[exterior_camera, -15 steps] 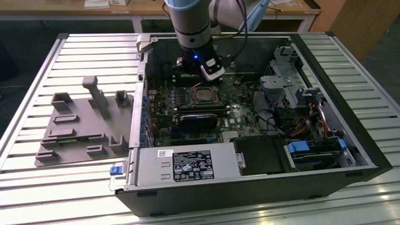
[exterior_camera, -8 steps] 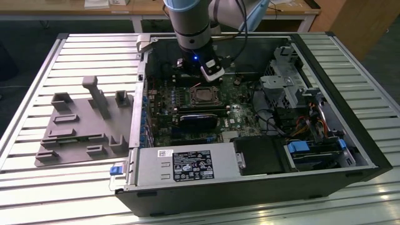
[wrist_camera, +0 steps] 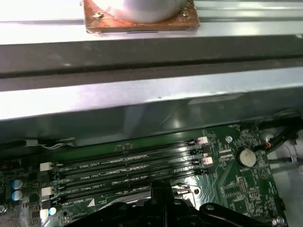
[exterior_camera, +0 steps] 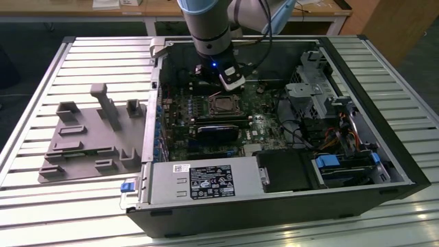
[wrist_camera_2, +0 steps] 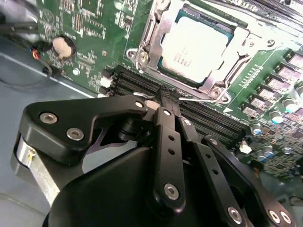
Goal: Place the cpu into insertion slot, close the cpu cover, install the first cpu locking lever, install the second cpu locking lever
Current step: 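Install the first cpu locking lever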
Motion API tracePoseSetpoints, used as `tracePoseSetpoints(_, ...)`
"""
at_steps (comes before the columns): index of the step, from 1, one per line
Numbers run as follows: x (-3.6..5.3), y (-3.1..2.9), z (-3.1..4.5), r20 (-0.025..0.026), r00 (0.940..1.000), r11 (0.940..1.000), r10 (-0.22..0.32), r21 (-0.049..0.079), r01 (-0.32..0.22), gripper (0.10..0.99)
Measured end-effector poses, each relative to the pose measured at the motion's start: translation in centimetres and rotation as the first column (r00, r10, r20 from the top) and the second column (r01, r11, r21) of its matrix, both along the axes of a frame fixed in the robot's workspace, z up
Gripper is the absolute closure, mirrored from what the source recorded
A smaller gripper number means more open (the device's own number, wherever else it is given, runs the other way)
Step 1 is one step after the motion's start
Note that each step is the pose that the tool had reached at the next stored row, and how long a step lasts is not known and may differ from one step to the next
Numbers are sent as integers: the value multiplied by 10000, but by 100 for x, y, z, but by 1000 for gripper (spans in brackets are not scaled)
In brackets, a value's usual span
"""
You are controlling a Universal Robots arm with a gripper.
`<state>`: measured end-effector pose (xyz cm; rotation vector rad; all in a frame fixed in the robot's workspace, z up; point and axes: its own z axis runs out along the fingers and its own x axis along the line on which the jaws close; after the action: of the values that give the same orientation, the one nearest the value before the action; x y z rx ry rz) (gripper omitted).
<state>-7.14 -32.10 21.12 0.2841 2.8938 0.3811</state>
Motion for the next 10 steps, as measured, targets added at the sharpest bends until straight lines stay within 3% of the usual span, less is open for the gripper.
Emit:
tracePoseSetpoints(2, 0, 9, -11, 3, 9987, 9987, -505, -1, 505, 984)
tracePoseSetpoints(10, -2, 60, -23, 3, 9951, 9951, -993, -2, 993, 984)
